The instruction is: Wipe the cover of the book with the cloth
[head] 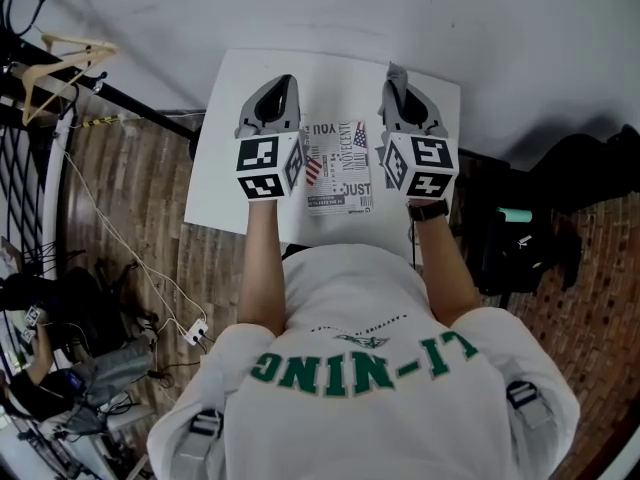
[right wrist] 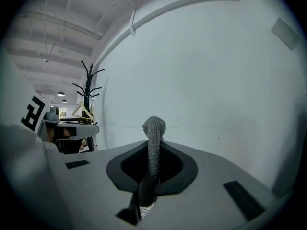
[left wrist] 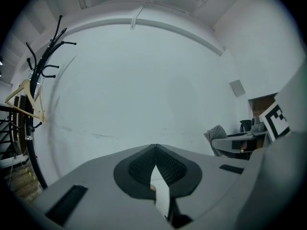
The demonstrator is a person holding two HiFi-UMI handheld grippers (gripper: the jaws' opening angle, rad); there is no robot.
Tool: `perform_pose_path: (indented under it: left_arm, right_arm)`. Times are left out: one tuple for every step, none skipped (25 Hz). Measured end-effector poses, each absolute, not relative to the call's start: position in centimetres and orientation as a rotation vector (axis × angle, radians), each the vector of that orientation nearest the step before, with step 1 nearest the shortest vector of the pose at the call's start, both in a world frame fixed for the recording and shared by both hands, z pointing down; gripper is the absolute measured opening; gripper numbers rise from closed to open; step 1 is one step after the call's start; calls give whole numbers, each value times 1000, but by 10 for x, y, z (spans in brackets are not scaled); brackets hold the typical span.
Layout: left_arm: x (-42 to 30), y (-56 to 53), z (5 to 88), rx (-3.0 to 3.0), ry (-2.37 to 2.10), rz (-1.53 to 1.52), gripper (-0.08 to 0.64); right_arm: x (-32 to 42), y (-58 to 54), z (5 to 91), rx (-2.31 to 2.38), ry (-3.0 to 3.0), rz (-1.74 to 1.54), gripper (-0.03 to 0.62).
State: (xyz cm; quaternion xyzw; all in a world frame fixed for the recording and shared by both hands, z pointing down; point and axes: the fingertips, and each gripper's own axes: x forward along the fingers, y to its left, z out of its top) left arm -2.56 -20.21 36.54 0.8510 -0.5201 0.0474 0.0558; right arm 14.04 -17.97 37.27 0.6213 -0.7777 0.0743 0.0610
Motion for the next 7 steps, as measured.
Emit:
perform_pose_path:
  left_arm:
    - [-23,-202,368,2583,-1572,152,6]
    - [-21,-201,371,2583,-1566,159,6]
    - [-20,-201,373,2582,-1561,165,6]
    - [-18,-201,375,2583,-1557,170,6]
    - [-16,-201,377,2583,-1554,174,6]
    - [-14,-201,379,2584,-1552,179,6]
    - [-12,-201,380,2584,-1550,184,6]
  right_arm:
    - [142,-178,375,1880,-2347,229,34]
    - [144,-177,377,1879,-2343,233,34]
    - [146,-176,378,1878,-2340,236,34]
    - [148,-176,380,1877,-2338,238,34]
    - [151,-176,381,1875,-2335,239,34]
    - [153,-175,383,1874,-2331,239,34]
    - [156,-175,384,1872,-2328,239,34]
